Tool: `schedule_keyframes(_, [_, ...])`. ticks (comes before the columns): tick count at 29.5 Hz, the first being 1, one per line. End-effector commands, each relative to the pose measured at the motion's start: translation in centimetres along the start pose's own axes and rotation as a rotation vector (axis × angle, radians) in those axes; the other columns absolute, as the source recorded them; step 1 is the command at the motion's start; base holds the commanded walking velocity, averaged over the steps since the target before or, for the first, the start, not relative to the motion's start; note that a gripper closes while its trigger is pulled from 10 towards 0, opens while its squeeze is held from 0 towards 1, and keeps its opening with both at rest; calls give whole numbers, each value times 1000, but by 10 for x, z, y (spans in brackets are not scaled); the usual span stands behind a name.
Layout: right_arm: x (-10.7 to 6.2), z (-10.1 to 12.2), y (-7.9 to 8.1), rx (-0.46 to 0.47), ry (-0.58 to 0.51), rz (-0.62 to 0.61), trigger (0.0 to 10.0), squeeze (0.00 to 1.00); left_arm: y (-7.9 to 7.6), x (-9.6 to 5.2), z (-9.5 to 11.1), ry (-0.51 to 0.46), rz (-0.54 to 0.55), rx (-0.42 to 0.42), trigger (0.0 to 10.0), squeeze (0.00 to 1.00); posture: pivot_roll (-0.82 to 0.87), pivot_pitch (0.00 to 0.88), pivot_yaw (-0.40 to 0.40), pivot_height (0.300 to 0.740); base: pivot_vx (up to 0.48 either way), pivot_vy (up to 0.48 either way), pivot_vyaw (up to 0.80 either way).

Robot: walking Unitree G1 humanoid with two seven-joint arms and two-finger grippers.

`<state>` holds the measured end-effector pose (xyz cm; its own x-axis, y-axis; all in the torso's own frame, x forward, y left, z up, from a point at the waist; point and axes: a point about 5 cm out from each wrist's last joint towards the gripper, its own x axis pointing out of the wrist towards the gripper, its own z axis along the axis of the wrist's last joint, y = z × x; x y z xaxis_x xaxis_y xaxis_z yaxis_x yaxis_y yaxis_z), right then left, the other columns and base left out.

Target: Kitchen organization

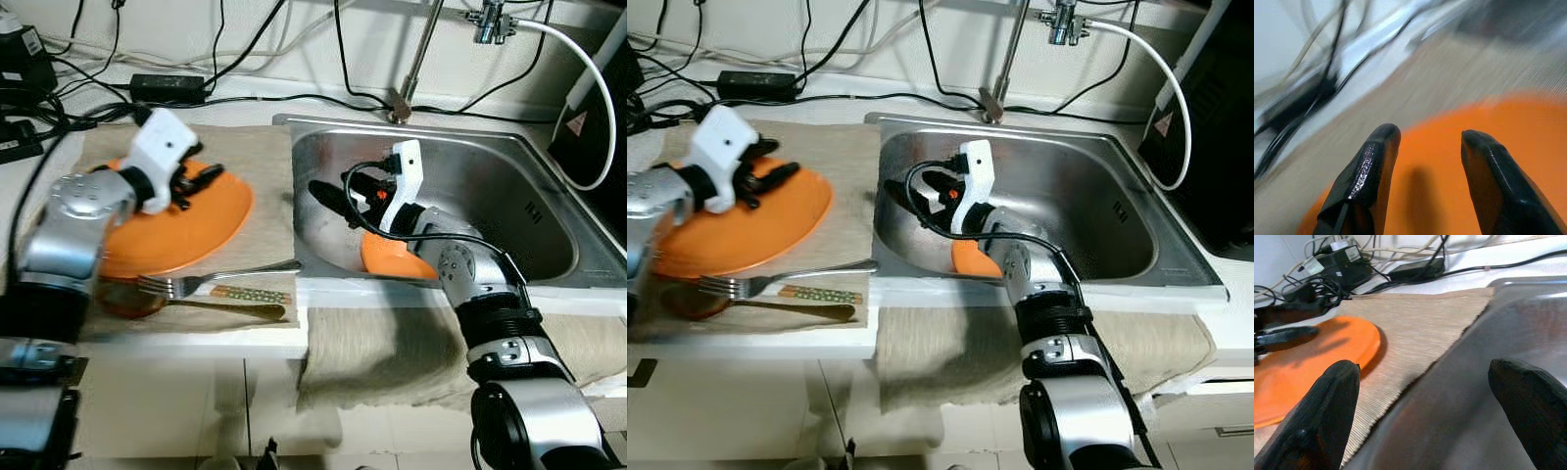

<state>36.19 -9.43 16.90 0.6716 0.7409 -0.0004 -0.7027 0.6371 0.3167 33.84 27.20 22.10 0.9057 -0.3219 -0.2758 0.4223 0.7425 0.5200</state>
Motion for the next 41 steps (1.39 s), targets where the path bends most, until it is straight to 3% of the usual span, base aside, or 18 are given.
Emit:
schedule_keyframes(1, [-3,2,-1,-2,-14,-9,10000,0,3,-10,-8,15,-21,-14,10000,0,-19,0,-89,740,0,0,0])
schedule_keyframes(5, [-2,0,0,2,-2,3,10000,0,4,-32,-27,64,-76,-57,10000,0,-8,0,-103,740,0,0,0])
schedule_keyframes(9, [1,-2,9,-12,26,90,10000,0,2,-37,-39,107,-89,-80,10000,0,-4,0,-110,740,0,0,0])
schedule_keyframes(12, [-2,-7,25,-62,80,258,10000,0,-5,-33,-42,112,-108,-99,10000,0,-2,0,-118,740,0,0,0])
schedule_keyframes(17, [-8,-13,26,-158,165,305,10000,0,-15,-22,-40,103,-156,-110,10000,0,-10,0,-113,740,0,0,0])
schedule_keyframes(23, [-16,-8,20,-197,172,286,10000,0,-27,-9,-32,78,-215,-110,10000,0,-20,0,-102,740,0,0,0])
schedule_keyframes(29, [-26,8,4,-219,122,190,10000,0,-47,12,-21,47,-298,-96,10000,0,-32,0,-91,740,0,0,0])
schedule_keyframes(36, [-27,22,-9,-186,35,51,10000,0,-61,31,-5,1,-340,-86,10000,0,-36,0,-91,740,0,0,0])
schedule_keyframes(41, [-22,16,-13,-146,57,-23,10000,0,-68,40,5,-33,-355,-79,10000,0,-38,0,-91,740,0,0,0])
